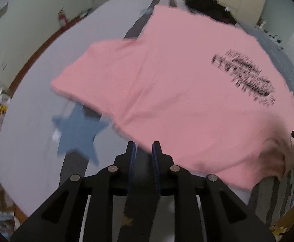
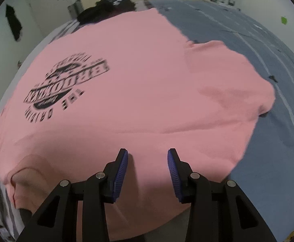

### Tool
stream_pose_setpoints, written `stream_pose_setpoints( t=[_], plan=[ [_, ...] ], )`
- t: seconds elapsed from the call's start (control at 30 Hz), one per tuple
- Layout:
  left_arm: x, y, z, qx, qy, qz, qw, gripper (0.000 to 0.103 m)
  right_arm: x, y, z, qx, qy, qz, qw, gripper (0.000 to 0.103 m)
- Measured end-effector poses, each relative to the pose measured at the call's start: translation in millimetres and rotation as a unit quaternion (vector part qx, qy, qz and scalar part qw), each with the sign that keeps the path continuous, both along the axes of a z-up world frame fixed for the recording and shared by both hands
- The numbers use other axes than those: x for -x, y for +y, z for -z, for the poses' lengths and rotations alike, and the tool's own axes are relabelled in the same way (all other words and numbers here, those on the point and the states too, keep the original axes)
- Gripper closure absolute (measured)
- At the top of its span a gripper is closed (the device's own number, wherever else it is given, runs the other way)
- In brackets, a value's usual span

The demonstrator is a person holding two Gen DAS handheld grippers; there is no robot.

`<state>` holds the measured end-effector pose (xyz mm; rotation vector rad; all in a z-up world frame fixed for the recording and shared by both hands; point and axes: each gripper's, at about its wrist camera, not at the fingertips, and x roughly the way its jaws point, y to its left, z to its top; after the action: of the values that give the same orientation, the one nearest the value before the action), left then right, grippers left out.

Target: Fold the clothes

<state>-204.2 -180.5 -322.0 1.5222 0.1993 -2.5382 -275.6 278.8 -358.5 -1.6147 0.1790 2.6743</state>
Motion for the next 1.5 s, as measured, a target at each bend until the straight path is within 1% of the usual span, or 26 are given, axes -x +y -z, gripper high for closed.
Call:
stream_pose_setpoints(
  t=[0.03, 0.13, 0.27, 0.37, 0.4, 0.43, 0.53, 0.7, 0.8, 0.9, 0.93, 1.1, 1.2, 1.23, 1.27, 1.33, 1.4, 1.43, 1.5],
  plan=[
    [8.7, 4.0, -3.2, -0.003, 0.005, 0.006, 1.0, 0.087, 2.2, 6.4, -2.5, -0.003, 0.004, 0.008, 1.0, 0.06],
    [32.7, 17.9, -11.3, -0.016, 0.019, 0.019, 0.9995, 0.086, 8.6, 25.7, -10.1, -0.012, 0.015, 0.031, 0.999, 0.055],
    [61.3, 40.4, -21.6, -0.028, 0.041, 0.041, 0.9979, 0.084, 15.0, 65.8, -17.7, -0.021, 0.028, 0.072, 0.997, 0.049],
    [76.5, 58.3, -24.8, -0.034, 0.044, 0.059, 0.9967, 0.08, 21.2, 104.3, -19.6, -0.024, 0.035, 0.113, 0.993, 0.045],
    [80.0, 63.0, -25.5, -0.035, 0.043, 0.064, 0.9964, 0.08, 23.9, 114.9, -19.1, -0.024, 0.037, 0.125, 0.991, 0.041],
    [83.2, 66.3, -25.3, -0.034, 0.043, 0.067, 0.9963, 0.08, 26.7, 125.5, -18.5, -0.025, 0.038, 0.136, 0.99, 0.04],
    [90.2, 71.9, -26.4, -0.03, 0.041, 0.073, 0.996, 0.08, 35.4, 163.0, -15.8, -0.035, 0.039, 0.17, 0.984, 0.04],
    [103.4, 78.2, -23.9, -0.024, 0.036, 0.069, 0.9967, 0.08, 49.2, 212.1, -1.5, -0.023, 0.03, 0.209, 0.977, 0.04],
    [108.9, 79.3, -20.2, -0.027, 0.034, 0.062, 0.9972, 0.08, 58.9, 227.5, 10.3, -0.007, 0.022, 0.214, 0.977, 0.04],
    [111.6, 80.5, -17.6, -0.028, 0.03, 0.059, 0.9974, 0.08, 67.9, 232.9, 21.9, 0.004, 0.017, 0.21, 0.977, 0.039],
    [112.3, 80.7, -16.9, -0.028, 0.029, 0.059, 0.9974, 0.08, 69.0, 232.5, 24.3, 0.006, 0.019, 0.209, 0.978, 0.038],
    [112.8, 79.7, -14.4, -0.03, 0.026, 0.059, 0.9975, 0.08, 73.7, 234.8, 26.5, 0.022, 0.028, 0.207, 0.978, 0.038],
    [112.3, 75.7, -12.9, -0.033, 0.024, 0.055, 0.9976, 0.08, 75.8, 232.8, 26.1, 0.019, 0.026, 0.199, 0.979, 0.042],
    [111.8, 73.3, -12.7, -0.034, 0.024, 0.054, 0.9977, 0.08, 76.9, 232.1, 25.5, 0.02, 0.025, 0.195, 0.98, 0.051],
    [111.1, 70.7, -12.5, -0.035, 0.024, 0.052, 0.9977, 0.08, 78.4, 229.6, 23.6, 0.024, 0.025, 0.188, 0.982, 0.057],
    [108.8, 62.3, -12.3, -0.037, 0.023, 0.048, 0.9979, 0.08, 82.9, 221.2, 19.2, 0.025, 0.019, 0.173, 0.984, 0.082],
    [106.2, 52.6, -12.4, -0.038, 0.023, 0.042, 0.9981, 0.08, 85.3, 211.7, 16.3, 0.016, 0.013, 0.161, 0.987, 0.099],
    [104.0, 45.8, -13.3, -0.039, 0.024, 0.038, 0.9982, 0.08, 85.8, 205.8, 12.7, 0.011, 0.013, 0.158, 0.987, 0.099],
    [99.4, 31.8, -15.2, -0.04, 0.027, 0.029, 0.9984, 0.08, 84.4, 193.8, -2.4, 0.017, 0.027, 0.155, 0.987, 0.099]
  ],
)
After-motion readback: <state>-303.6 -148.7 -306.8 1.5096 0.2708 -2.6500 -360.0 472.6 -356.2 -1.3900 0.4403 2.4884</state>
